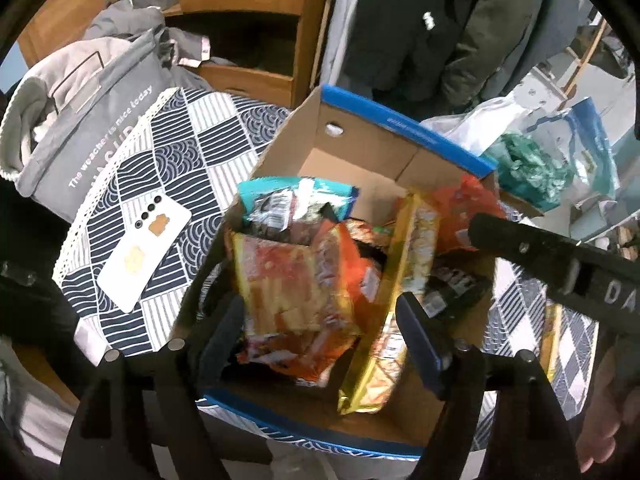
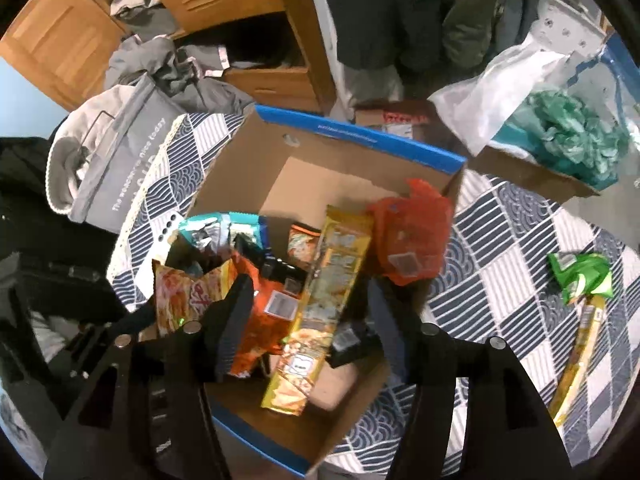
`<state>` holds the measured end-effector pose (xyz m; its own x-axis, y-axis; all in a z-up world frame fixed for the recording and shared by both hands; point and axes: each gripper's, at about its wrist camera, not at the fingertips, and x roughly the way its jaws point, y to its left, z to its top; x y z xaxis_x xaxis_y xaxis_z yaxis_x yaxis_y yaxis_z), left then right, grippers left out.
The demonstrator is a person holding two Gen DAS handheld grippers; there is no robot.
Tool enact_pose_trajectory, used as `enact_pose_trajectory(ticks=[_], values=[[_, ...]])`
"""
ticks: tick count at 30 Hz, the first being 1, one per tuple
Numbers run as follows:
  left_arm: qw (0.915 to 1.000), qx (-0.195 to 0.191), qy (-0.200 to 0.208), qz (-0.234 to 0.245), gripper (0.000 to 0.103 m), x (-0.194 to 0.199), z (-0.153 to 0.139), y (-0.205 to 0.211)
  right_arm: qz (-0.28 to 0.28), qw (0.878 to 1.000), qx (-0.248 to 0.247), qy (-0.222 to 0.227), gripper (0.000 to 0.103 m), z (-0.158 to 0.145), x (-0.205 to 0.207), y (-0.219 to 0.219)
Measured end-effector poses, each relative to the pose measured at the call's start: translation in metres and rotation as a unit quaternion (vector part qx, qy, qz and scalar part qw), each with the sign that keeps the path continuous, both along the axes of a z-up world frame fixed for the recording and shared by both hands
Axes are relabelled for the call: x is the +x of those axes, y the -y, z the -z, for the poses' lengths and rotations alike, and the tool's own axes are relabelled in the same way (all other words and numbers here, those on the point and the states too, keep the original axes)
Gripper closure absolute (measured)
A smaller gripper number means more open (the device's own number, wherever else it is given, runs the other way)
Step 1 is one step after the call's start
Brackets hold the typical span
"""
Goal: Organize snacks
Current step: 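Open both grippers to drop the snacks into the box, then move both grippers back over the green bag and gold wafer bar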
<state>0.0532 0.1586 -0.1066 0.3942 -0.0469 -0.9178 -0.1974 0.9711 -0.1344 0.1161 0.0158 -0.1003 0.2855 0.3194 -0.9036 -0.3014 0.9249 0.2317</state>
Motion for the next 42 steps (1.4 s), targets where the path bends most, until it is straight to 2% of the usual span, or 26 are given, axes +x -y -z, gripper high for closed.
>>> enact_pose_trajectory(ticks=[4,11,20,26,31,33,42], values=[[0.9998,-0.002,0.007,0.018,0.024,-0.003,-0.008,0.014,-0.001,1.000,-0.007,0.012,0.041,-0.008,-0.008,0.010],[0.9977,0.033,0.025,0.054,0.023,-0.008,-0.019,0.041,-0.004,0.999,-0.028,0.038,0.037,-0.018,-0.021,0.032],[0.9935,0.048,0.039,0.096,0.022,-0.010,-0.023,0.074,-0.001,0.997,-0.057,0.046,0.035,-0.012,-0.034,0.077],[0.9915,0.032,0.039,0.120,0.022,-0.009,-0.022,0.103,0.030,0.997,-0.066,0.034,0.034,0.000,-0.038,0.122],[0.9883,0.042,0.027,0.144,0.022,-0.008,-0.016,0.133,0.061,0.995,-0.076,0.028,0.033,0.007,-0.044,0.161],[0.9872,0.039,0.020,0.153,0.022,-0.006,-0.012,0.145,0.077,0.994,-0.078,0.026,0.030,0.008,-0.046,0.175],[0.9855,0.040,0.010,0.165,0.022,0.002,-0.002,0.182,0.133,0.985,-0.107,0.027,0.026,0.017,-0.048,0.237]])
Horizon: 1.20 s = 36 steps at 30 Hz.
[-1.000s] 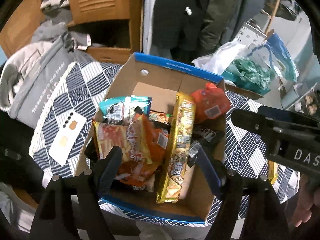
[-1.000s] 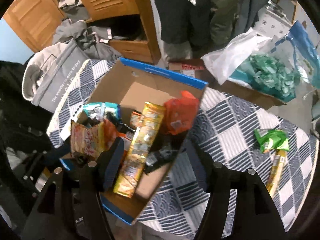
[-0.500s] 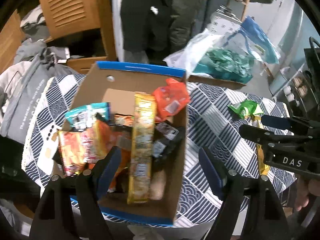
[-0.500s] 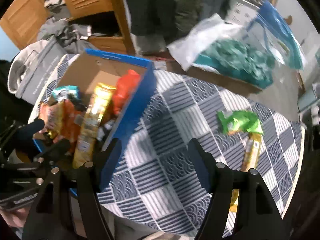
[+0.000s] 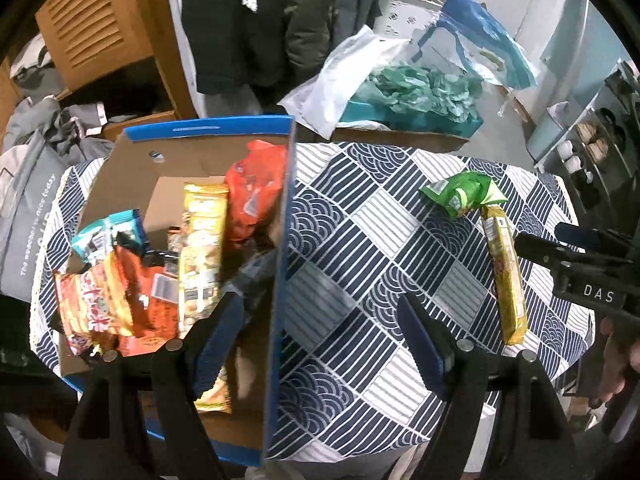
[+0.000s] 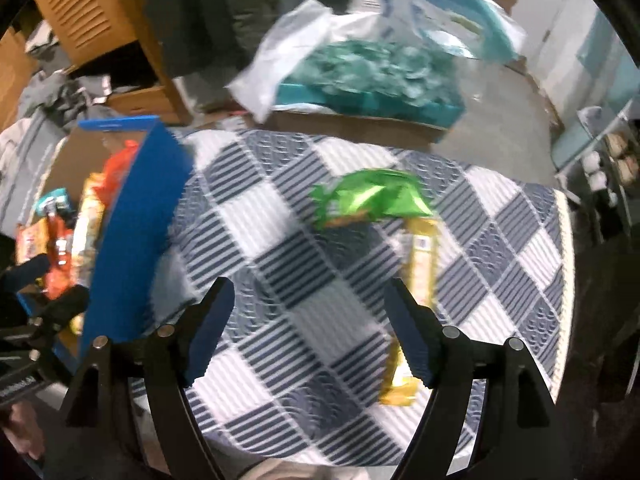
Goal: Organize snacks
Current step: 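Move both grippers back over the green bag and gold wafer bar, then grasp the green snack bag with the left gripper while the right grasps the gold wafer bar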
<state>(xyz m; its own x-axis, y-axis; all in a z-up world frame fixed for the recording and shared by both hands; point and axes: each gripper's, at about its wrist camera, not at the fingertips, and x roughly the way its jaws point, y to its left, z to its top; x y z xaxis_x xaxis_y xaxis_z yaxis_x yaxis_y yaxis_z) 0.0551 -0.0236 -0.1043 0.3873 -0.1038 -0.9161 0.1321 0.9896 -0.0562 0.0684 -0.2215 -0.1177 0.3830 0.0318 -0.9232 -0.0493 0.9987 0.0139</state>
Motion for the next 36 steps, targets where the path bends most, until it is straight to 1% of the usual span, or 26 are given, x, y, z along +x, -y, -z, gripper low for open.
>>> enact_pose_trajectory(ticks=[6,12,14,16,19,22,27,32,34,36], values=[[0.9997,0.020,-0.001,0.017,0.022,0.004,0.007,0.025,0.030,0.999,0.022,-0.005,0.026,0.013,-0.001,0.038],[0.9993,0.024,-0.013,0.027,0.022,0.014,0.016,0.047,0.049,0.999,-0.001,0.001,0.026,0.023,0.003,0.060],[0.9990,0.031,-0.010,0.031,0.022,0.019,0.019,0.055,0.058,0.998,0.007,-0.018,0.026,0.031,0.008,0.071],[0.9986,0.042,-0.005,0.032,0.022,0.022,0.023,0.060,0.071,0.997,0.019,-0.017,0.026,0.038,0.010,0.082],[0.9979,0.055,0.001,0.034,0.022,0.029,0.029,0.068,0.083,0.996,0.010,-0.022,0.026,0.049,0.014,0.093],[0.9975,0.062,-0.003,0.034,0.022,0.039,0.038,0.074,0.091,0.996,0.002,-0.026,0.026,0.063,0.020,0.104],[0.9981,0.042,-0.021,0.040,0.022,0.055,0.051,0.082,0.083,0.996,0.004,-0.034,0.026,0.089,0.031,0.112],[0.9978,0.020,-0.027,0.058,0.022,0.062,0.061,0.100,0.072,0.996,0.021,-0.050,0.026,0.104,0.035,0.107],[0.9971,0.022,-0.026,0.068,0.022,0.065,0.065,0.108,0.070,0.996,0.020,-0.056,0.026,0.109,0.036,0.105],[0.9959,0.032,-0.016,0.083,0.022,0.067,0.067,0.116,0.066,0.996,0.018,-0.061,0.026,0.114,0.035,0.103]])
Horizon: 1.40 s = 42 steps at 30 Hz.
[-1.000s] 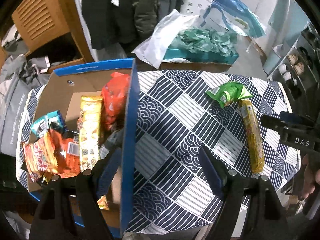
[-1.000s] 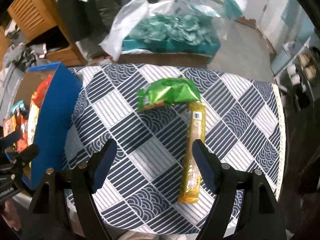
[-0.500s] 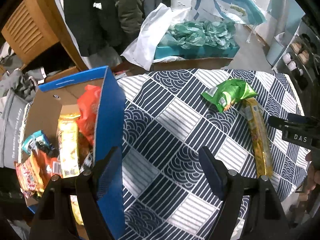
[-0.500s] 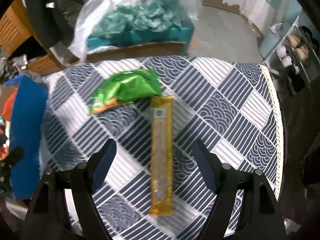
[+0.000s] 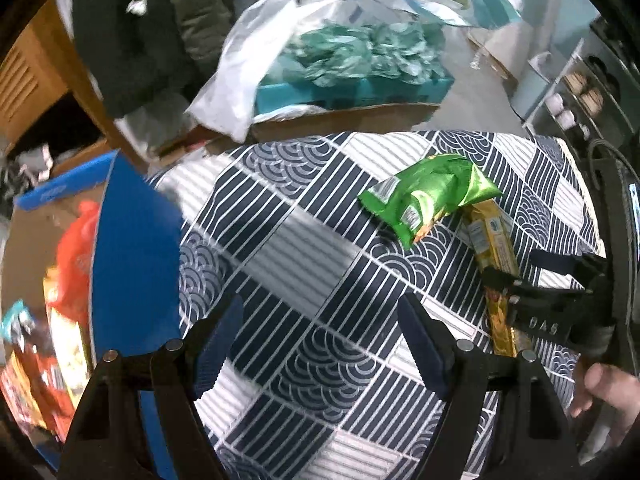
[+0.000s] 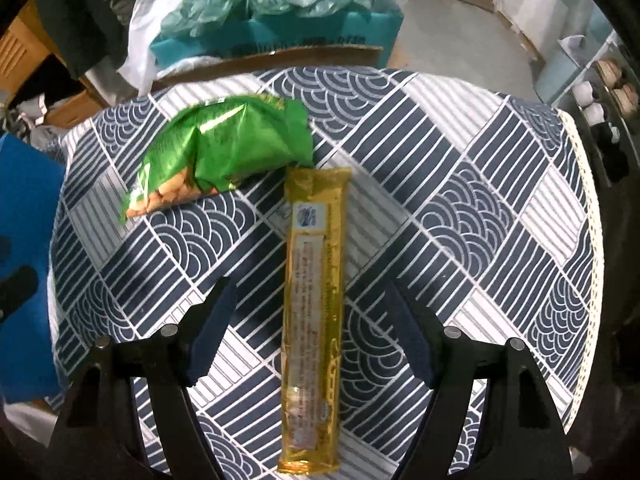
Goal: Organize snacks
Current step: 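Grasp the green snack bag with the left gripper while the right grasps the gold wafer bar, then lift and carry the green bag and gold wafer bar over the box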
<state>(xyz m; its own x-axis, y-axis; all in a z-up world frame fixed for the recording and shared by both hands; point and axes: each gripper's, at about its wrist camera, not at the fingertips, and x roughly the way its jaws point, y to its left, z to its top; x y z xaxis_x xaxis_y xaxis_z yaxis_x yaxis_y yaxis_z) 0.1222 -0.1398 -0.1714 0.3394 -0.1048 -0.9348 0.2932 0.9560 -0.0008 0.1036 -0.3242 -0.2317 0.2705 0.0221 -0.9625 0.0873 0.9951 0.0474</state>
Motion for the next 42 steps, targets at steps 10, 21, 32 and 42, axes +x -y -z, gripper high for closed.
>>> enact_pose_trajectory(ticks=[10,21,32,42], values=[[0.9968,0.027,0.037,0.065,0.022,0.030,-0.003,0.036,-0.001,0.999,0.002,-0.041,0.070,0.030,-0.010,0.003],[0.9868,0.032,0.035,0.155,0.022,0.057,0.013,0.085,0.045,0.999,0.016,-0.002,0.072,0.005,-0.015,0.044],[0.9832,0.019,0.006,0.182,0.020,0.077,0.047,0.109,0.059,0.998,0.018,0.023,0.072,-0.016,0.009,0.055],[0.9796,0.003,-0.023,0.200,0.018,0.075,0.061,0.134,0.075,0.996,0.026,0.030,0.072,-0.026,0.018,0.058]])
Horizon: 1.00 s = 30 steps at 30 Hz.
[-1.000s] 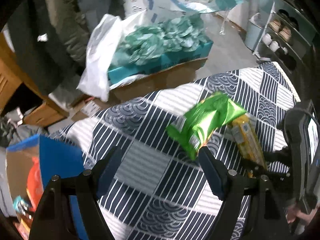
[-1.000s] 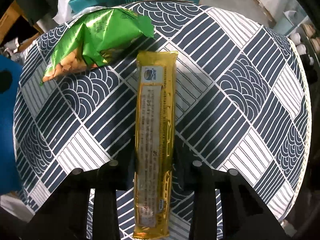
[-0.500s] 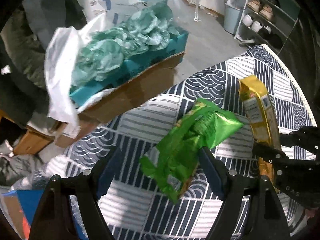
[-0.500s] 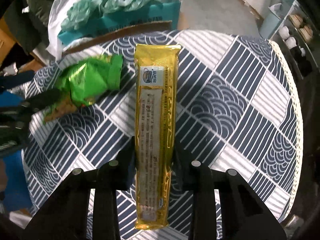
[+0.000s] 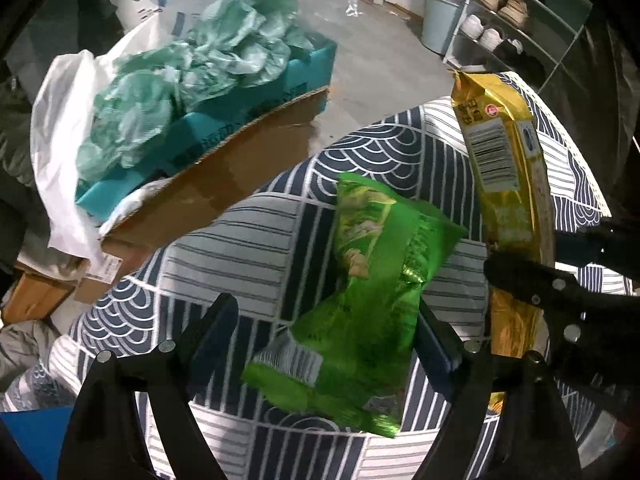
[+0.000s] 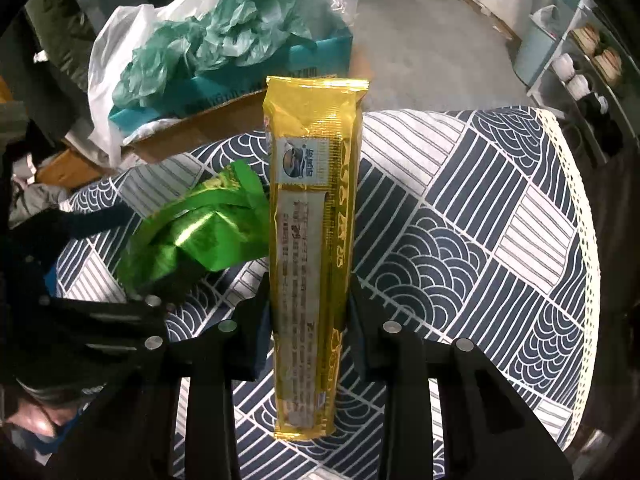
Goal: Organize snacks
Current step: 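Lift and carry the green bag and gold wafer bar over the box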
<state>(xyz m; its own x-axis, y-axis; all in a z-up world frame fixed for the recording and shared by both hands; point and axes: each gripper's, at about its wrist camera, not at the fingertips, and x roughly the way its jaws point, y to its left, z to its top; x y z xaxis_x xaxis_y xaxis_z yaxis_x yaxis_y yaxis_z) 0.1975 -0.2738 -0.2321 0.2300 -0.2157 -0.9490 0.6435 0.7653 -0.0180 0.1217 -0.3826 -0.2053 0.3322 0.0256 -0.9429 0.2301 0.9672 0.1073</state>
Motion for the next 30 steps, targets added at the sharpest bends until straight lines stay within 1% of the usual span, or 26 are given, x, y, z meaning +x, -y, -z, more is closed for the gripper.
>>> enact_pose_trajectory(ticks=[3,5,6,7,8,9,11,12,16,18,22,30], values=[[0.9999,-0.008,-0.010,-0.007,0.018,0.000,0.005,0.004,0.007,1.000,0.001,-0.004,0.072,0.006,0.003,0.003],[0.9996,-0.014,-0.019,-0.017,0.029,-0.001,0.008,0.005,0.013,1.000,0.004,-0.005,0.072,0.007,0.000,0.007],[0.9994,-0.012,-0.023,-0.021,0.045,0.000,0.009,0.005,0.014,1.000,0.004,-0.005,0.072,0.008,0.000,0.008],[0.9992,-0.009,-0.030,-0.024,0.057,0.000,0.011,0.005,0.016,1.000,0.004,-0.005,0.072,0.007,-0.001,0.010],[0.9990,-0.007,-0.035,-0.028,0.058,0.001,0.012,0.005,0.017,1.000,0.004,-0.005,0.072,0.007,-0.002,0.011],[0.9988,-0.014,-0.034,-0.033,0.058,0.000,0.010,0.003,0.018,1.000,0.006,-0.005,0.072,0.007,-0.003,0.012],[0.9983,-0.018,-0.032,-0.044,0.063,0.001,0.007,-0.003,0.018,1.000,0.006,-0.003,0.072,0.006,-0.004,0.012],[0.9978,-0.023,-0.034,-0.051,0.067,0.001,0.006,-0.006,0.018,1.000,0.006,-0.002,0.072,0.005,-0.004,0.012],[0.9956,-0.041,-0.034,-0.078,0.068,-0.002,-0.006,-0.021,0.011,1.000,0.004,0.004,0.072,-0.001,-0.007,0.008],[0.9950,-0.044,-0.031,-0.084,0.069,-0.005,-0.011,-0.027,0.009,1.000,0.003,0.006,0.072,-0.004,-0.009,0.006],[0.9945,-0.046,-0.024,-0.091,0.069,-0.015,-0.025,-0.035,0.001,1.000,-0.002,0.013,0.072,-0.012,-0.013,-0.001],[0.9936,-0.056,0.002,-0.098,0.069,-0.042,-0.063,-0.056,-0.017,0.999,-0.012,0.035,0.072,-0.037,-0.025,-0.022]])
